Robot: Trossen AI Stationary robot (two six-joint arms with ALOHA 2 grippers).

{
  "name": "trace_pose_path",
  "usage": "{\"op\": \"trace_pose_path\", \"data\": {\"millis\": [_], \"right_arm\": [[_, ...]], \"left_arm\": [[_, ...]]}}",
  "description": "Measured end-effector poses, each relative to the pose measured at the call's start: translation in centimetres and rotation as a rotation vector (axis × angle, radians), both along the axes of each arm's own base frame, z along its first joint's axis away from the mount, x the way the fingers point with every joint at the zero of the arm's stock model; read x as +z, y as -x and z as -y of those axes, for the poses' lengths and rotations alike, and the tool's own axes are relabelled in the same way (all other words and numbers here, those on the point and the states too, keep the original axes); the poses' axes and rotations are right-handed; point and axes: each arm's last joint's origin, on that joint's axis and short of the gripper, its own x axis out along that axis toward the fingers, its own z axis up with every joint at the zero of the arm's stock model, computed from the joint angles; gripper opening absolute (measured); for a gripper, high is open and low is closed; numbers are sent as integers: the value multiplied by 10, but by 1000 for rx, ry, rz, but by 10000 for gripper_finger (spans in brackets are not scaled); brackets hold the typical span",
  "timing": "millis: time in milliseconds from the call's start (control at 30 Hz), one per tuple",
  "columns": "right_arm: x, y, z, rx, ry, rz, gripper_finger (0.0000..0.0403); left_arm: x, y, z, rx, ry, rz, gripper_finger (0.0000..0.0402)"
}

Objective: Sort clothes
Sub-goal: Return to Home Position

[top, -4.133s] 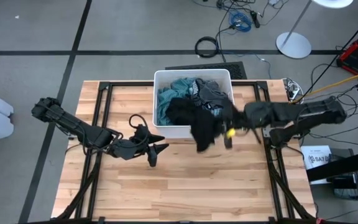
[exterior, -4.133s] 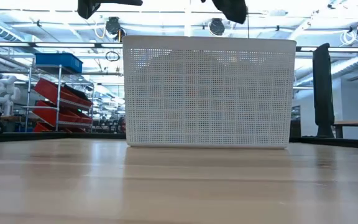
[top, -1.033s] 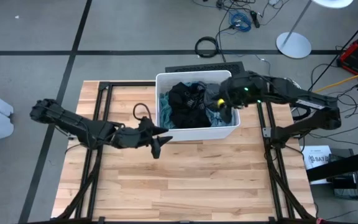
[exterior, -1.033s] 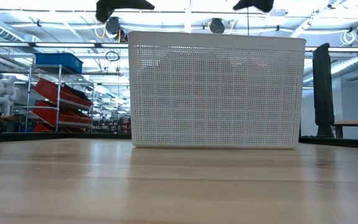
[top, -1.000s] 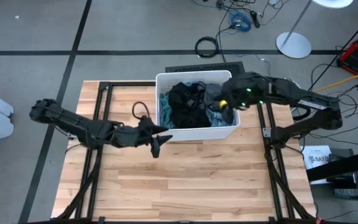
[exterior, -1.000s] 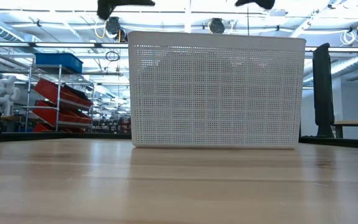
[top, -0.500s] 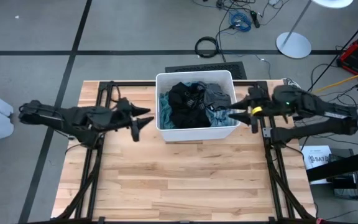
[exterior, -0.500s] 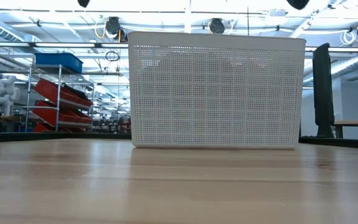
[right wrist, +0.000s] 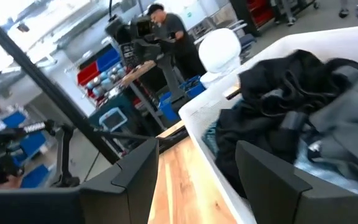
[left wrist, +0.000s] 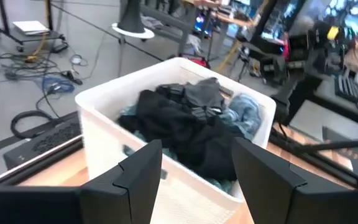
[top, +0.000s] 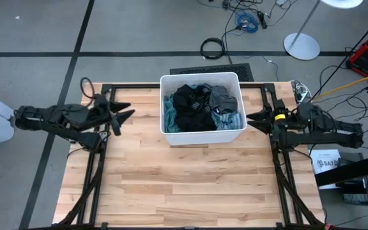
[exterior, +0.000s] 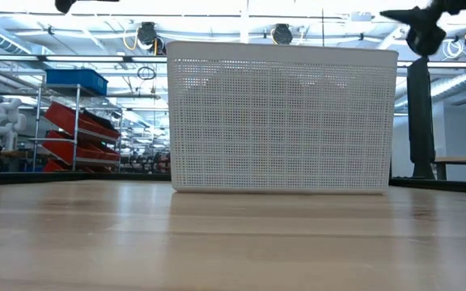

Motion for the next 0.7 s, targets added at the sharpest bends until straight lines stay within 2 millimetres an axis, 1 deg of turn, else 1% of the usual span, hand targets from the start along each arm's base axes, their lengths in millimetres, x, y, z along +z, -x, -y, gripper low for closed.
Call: {"op": "trace_pose_path", "data": {"millis": [167, 333, 467, 567, 633, 700], "right_arm": [[-19, 11, 1, -52, -23, 37, 201], [-30, 18, 2, -120, -22, 70, 201], [-40, 19, 2, -126, -28, 72, 201], [-49, 17, 2, -94, -58, 86, 201], [-55, 13, 1, -54, -67, 110, 201], [-62, 10, 0, -28, -78, 137, 201]], "left_arm": [[-19, 16, -4, 41, 48, 9, 205], [-51, 21, -5, 70, 135, 9, 205], [-77, 14, -3, 76, 187, 32, 205], [-90, 7, -1, 62, 195, 75, 205], [-95, 2, 1, 18, 194, 119, 205], [-101, -3, 3, -61, 203, 165, 205]]}}
